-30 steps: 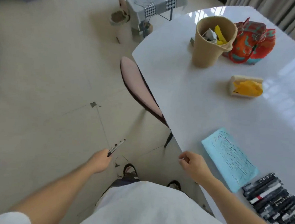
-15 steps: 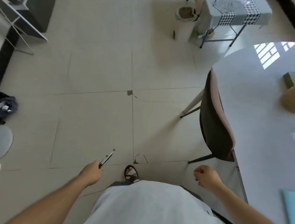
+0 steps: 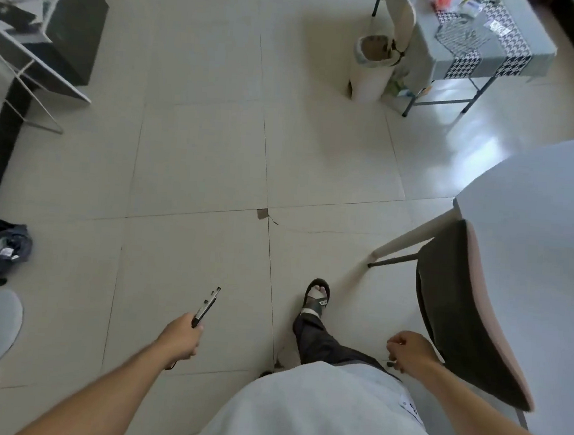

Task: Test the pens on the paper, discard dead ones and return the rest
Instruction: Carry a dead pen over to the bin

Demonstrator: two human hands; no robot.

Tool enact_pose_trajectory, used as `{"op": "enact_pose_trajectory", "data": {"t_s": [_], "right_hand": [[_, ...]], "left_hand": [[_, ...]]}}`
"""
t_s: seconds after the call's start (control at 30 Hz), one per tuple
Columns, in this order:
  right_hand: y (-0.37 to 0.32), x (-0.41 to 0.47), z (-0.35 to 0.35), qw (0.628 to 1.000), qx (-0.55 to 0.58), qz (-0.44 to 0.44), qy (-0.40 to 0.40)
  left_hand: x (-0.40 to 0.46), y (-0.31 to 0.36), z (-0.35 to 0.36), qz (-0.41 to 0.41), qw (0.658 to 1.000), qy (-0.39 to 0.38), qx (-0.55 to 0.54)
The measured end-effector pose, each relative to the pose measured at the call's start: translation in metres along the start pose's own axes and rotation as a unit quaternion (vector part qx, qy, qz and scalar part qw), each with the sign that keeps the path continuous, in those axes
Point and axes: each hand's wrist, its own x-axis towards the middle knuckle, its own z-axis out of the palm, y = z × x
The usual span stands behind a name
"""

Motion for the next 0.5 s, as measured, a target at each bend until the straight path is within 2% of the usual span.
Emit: {"op": "enact_pose_trajectory", "data": {"t_s": [0.17, 0.3, 0.5], "right_hand": [[-0.097, 0.065, -0.023, 0.999, -0.018, -0.029, -0.04], [-0.203, 0.108, -0.058, 0.993, -0.034, -0.081, -0.076], [-0.323, 0.168, -0.131, 0.992, 0.002, -0.118, -0.054]], "left_hand": [[0.036, 0.069, -0.035, 0.021, 0.999, 0.023, 0.031], [0.061, 0.119, -0.057, 0.013, 0.993, 0.039, 0.113], [0.105, 0.199, -0.088, -0.004, 0.993, 0.046, 0.104]]}}
